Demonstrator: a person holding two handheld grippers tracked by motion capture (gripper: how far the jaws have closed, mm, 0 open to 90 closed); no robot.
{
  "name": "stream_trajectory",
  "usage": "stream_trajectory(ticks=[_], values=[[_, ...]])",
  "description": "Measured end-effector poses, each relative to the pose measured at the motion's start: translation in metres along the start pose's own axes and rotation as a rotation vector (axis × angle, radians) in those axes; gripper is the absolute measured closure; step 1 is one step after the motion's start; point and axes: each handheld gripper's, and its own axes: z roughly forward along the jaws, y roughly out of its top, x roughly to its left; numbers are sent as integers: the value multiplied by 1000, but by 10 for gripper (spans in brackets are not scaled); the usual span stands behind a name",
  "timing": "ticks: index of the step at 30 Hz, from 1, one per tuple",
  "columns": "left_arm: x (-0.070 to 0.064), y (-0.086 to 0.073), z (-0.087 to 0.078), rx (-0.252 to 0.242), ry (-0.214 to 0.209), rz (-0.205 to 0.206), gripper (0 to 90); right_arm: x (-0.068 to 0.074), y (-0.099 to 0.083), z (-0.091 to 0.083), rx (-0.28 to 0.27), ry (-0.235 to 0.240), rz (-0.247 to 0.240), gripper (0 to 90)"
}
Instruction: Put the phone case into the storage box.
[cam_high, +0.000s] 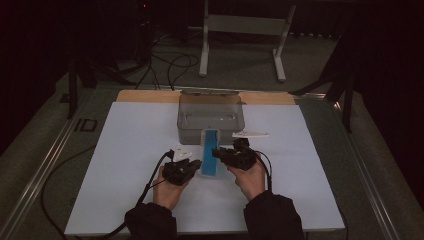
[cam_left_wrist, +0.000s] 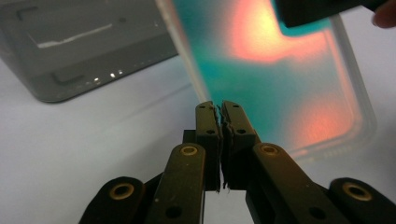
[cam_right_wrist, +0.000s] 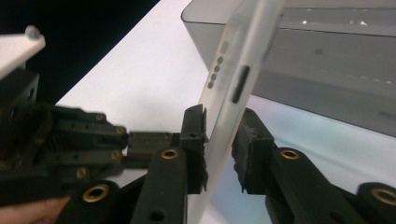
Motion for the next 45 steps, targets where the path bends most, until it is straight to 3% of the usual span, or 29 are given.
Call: stream_trajectory(ticks=[2, 4, 6, 10, 17, 19, 26, 28, 30, 34, 39, 45], values=[[-1, 1, 1, 3, -1, 6, 900, 2, -1, 2, 19, -29, -33, 805], [0, 1, 3, 5, 4, 1, 900, 3, -1, 3, 29, -17, -31, 810], [0, 1, 3, 7, 4, 2, 900, 5, -1, 2, 29, -37, -49, 812], [4, 0, -2, -5, 22, 2, 898, 2, 1, 0, 27, -55, -40, 812], [13, -2, -12, -30, 46, -6, 725, 2, 5, -4, 16, -71, -51, 812], [16, -3, -15, -49, 46, -15, 624, 2, 6, -5, 15, -73, -52, 812], [26, -4, -34, -110, 155, -32, 335, 4, 11, -7, 16, -90, -64, 812], [27, -4, -36, -114, 167, -37, 254, 4, 12, -8, 16, -91, -65, 812], [30, -6, -42, -129, 221, -44, 159, 5, 13, -9, 13, -95, -69, 812], [34, -9, -51, -149, 265, -38, 47, 7, 17, -11, 12, -96, -70, 812], [38, -17, -62, -165, 291, -13, 2, 8, 20, -13, 9, -100, -75, 812], [45, -31, -71, -193, 318, -15, 0, 9, 22, -14, 10, -96, -73, 812]])
